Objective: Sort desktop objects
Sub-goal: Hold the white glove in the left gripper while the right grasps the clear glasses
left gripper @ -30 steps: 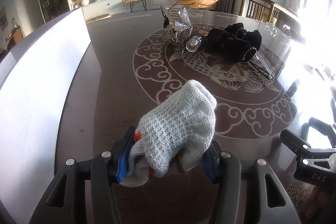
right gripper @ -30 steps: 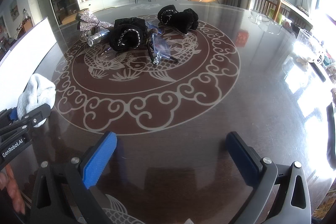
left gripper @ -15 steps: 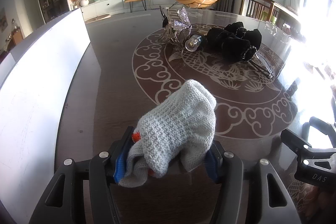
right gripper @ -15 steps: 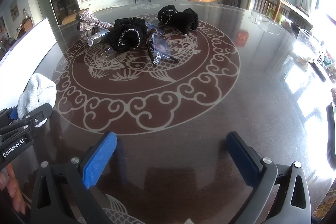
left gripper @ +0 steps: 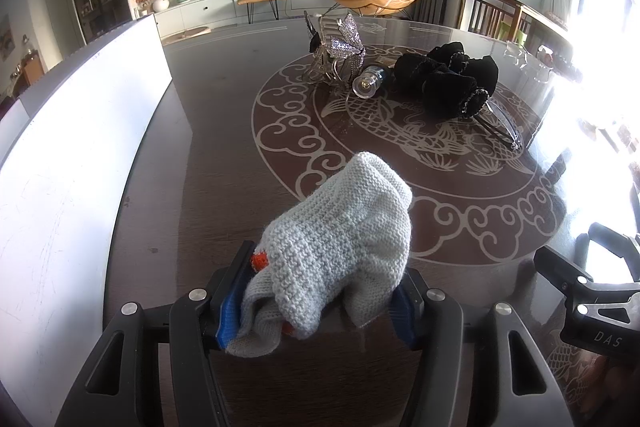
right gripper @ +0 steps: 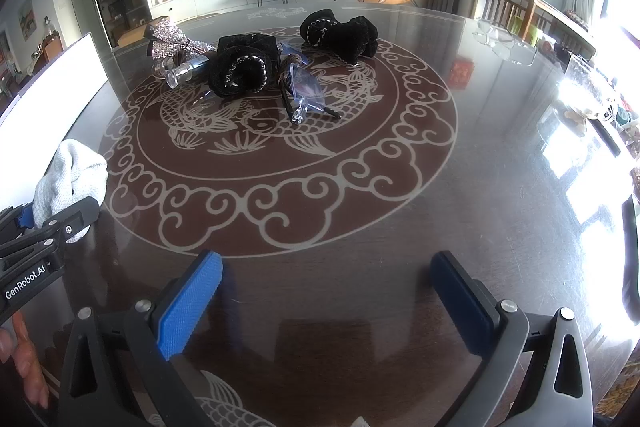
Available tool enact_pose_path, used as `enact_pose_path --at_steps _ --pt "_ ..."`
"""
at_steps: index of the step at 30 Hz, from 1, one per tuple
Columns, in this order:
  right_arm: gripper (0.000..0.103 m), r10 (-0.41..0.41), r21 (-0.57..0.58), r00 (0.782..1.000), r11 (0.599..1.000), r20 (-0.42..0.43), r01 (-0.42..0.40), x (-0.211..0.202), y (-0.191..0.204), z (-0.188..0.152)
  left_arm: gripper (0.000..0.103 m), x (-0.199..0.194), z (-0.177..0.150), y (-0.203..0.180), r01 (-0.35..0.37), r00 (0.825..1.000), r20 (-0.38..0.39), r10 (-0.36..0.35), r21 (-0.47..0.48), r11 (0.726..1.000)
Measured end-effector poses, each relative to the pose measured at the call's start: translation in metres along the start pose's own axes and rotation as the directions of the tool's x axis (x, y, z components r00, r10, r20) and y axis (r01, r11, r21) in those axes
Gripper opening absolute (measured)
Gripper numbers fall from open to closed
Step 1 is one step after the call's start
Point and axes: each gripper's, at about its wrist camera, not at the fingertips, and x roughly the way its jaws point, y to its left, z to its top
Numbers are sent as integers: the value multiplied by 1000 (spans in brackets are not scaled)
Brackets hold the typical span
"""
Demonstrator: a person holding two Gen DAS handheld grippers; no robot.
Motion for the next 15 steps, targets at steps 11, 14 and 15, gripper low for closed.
enact_pose_path --at_steps 11,14,15 --pt "103 63 -67 997 996 -54 -67 29 -2 41 59 0 0 0 0 1000 0 0 0 1000" --pt "103 102 -84 993 991 -57 -107 55 -6 75 59 0 0 -1 0 1000 0 0 0 1000" --pt "103 94 -115 994 988 -55 -100 66 -4 87 59 0 0 0 0 1000 0 0 0 1000"
